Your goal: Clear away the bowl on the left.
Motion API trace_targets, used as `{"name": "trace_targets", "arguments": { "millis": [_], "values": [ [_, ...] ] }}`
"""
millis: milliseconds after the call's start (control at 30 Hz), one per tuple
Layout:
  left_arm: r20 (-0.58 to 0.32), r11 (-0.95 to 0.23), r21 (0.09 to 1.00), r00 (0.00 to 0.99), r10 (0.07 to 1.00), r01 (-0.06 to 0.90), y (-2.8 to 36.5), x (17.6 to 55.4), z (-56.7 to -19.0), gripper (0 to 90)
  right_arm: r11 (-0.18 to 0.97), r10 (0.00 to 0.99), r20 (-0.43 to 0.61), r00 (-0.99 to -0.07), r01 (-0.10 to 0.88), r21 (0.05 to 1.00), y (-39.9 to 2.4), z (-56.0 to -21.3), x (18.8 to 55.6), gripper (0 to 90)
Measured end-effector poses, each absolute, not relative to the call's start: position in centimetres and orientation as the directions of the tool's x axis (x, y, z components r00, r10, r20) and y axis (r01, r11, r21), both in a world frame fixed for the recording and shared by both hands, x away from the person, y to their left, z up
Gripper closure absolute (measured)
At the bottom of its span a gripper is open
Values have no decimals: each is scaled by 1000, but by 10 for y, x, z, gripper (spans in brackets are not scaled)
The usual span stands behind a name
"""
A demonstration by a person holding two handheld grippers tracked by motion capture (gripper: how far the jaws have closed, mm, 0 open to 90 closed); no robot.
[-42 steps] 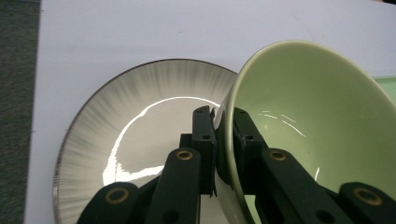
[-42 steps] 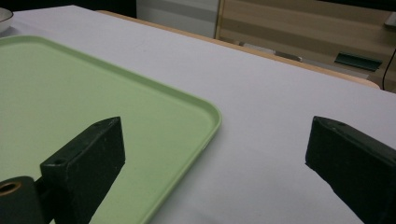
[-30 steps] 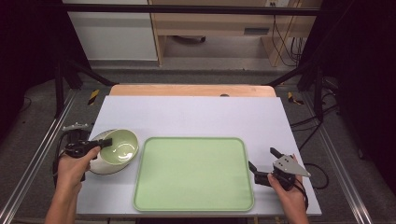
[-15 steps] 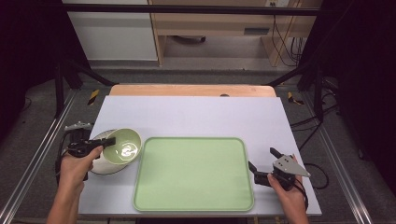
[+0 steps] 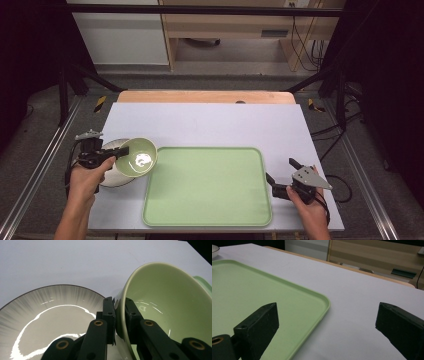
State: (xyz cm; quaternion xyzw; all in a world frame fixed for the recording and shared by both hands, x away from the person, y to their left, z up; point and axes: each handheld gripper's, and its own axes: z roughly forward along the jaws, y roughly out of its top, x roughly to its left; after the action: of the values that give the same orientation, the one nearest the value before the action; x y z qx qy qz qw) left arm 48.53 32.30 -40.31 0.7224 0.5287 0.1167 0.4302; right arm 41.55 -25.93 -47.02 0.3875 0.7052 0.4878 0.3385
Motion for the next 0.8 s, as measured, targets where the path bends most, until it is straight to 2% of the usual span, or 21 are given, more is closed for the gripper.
{"name": "trace_targets", "arguments": {
  "millis": [467,600,800],
  "values": [
    [-292,-86,750,446,846,656,309,484,-400,816,224,876,-99,-471,217,950,-259,-470,416,50],
    [-328,-70,752,463,823,656,304,484,-398,813,226,876,-100,-471,217,950,-259,-470,416,51],
    [-307,-105,748,481,821,655,294,484,-399,814,223,877,-99,-470,218,950,-259,-470,416,51]
  ]
}}
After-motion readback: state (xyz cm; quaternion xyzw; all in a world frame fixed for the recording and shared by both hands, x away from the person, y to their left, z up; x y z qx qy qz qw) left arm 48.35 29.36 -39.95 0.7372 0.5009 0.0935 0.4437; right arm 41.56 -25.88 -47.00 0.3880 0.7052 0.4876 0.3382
